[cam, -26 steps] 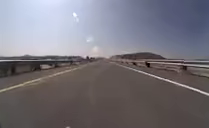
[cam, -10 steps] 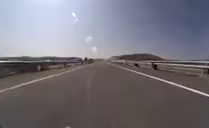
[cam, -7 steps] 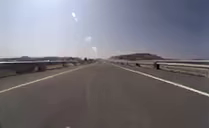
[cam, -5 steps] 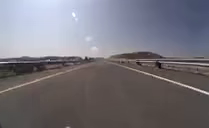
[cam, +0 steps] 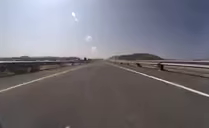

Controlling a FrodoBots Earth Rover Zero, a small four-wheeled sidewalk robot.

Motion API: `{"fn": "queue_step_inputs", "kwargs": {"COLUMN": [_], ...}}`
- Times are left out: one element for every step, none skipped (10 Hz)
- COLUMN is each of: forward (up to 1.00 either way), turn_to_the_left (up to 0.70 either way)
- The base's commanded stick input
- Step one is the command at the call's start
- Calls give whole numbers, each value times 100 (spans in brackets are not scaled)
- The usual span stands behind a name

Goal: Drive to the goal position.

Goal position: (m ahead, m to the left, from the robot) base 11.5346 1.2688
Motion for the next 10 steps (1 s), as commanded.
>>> {"fn": "queue_step_inputs", "kwargs": {"forward": [100,100,100,100,100,100,100,100,100,100], "turn_to_the_left": [25,0,0,0,0,0,0,0,0,0]}}
